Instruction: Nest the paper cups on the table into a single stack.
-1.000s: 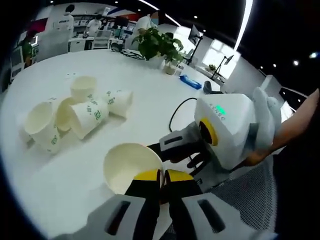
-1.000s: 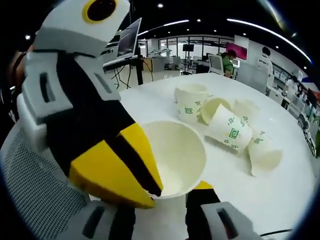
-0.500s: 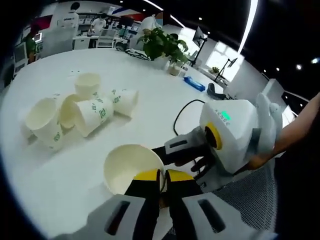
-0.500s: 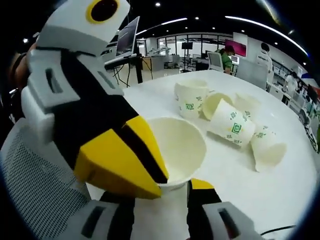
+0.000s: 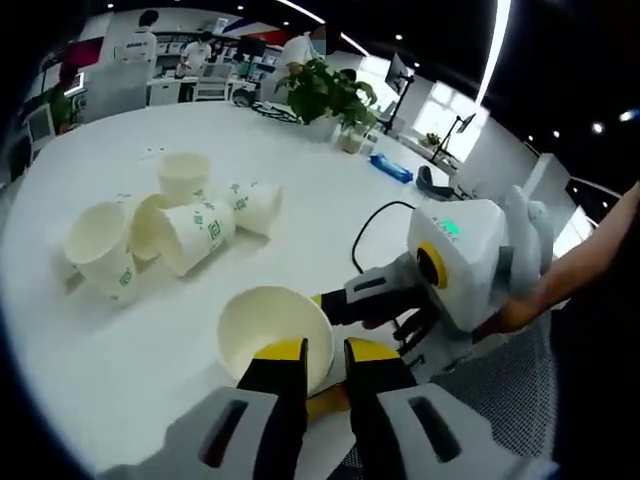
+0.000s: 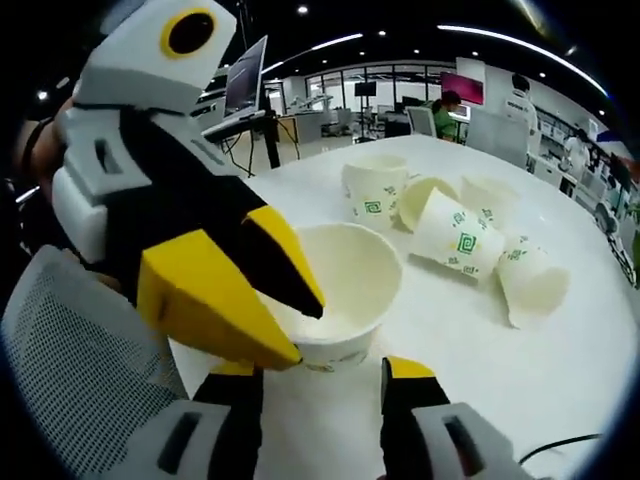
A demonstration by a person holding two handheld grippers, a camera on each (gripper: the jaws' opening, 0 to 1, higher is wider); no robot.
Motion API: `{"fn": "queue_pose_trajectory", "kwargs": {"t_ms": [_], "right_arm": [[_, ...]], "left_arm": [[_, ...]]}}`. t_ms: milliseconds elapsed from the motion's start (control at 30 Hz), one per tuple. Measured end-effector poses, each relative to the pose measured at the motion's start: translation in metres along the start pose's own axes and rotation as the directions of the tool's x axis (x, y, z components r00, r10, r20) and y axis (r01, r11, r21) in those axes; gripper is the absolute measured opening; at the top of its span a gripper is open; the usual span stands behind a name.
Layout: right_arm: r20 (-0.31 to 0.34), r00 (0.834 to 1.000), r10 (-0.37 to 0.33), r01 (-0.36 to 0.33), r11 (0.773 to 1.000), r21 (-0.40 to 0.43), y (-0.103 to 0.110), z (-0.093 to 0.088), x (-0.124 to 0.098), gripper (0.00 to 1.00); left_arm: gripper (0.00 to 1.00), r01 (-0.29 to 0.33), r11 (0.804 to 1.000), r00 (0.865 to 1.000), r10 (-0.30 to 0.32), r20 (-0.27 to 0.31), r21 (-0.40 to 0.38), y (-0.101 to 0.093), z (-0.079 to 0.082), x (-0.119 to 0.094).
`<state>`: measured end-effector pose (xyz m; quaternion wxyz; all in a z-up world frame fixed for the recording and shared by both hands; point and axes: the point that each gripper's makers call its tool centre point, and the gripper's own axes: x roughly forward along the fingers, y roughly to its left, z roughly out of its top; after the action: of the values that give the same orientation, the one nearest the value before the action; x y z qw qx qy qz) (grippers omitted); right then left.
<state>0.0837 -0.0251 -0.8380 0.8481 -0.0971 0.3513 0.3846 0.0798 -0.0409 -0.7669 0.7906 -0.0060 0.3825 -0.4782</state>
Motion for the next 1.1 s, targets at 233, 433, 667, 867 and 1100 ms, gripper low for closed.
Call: {"fn": "queue_pose_trajectory", "kwargs": {"t_ms": [233,433,667,867,1100], "right_arm": [[-0.003,1.0,-0.007,0.007,0.999,0.037,-0.006,-0.005,-0.005,0.49],[0.012,1.0,-0.029,0.028,0.998,0.063,-0.017,-0.005,-0.012,0.52],[0.012,0.999,-0.047,0.046,0.996,0.076,-0.018,-0.01,-0.029,0.55],[0.02,0.997,-0.07,0.068,0.993,0.097,-0.021,-0.012,-0.036,0.55],[0.026,0.996,-0.083,0.08,0.991,0.108,-0.022,-0.012,-0.041,0.55]], "left_arm": [[0.17,-0.014,1.0,1.0,0.014,0.02,0.015,0.005,0.003,-0.008],[0.21,-0.022,1.0,0.999,0.021,0.046,0.013,0.003,0.011,-0.018],[0.19,-0.064,0.997,0.994,0.061,0.086,0.03,0.016,0.02,-0.031],[0.19,-0.109,0.994,0.987,0.105,0.123,0.029,0.043,0.032,-0.042],[0.2,-0.173,0.985,0.974,0.169,0.15,0.019,0.073,0.045,-0.051]]}}
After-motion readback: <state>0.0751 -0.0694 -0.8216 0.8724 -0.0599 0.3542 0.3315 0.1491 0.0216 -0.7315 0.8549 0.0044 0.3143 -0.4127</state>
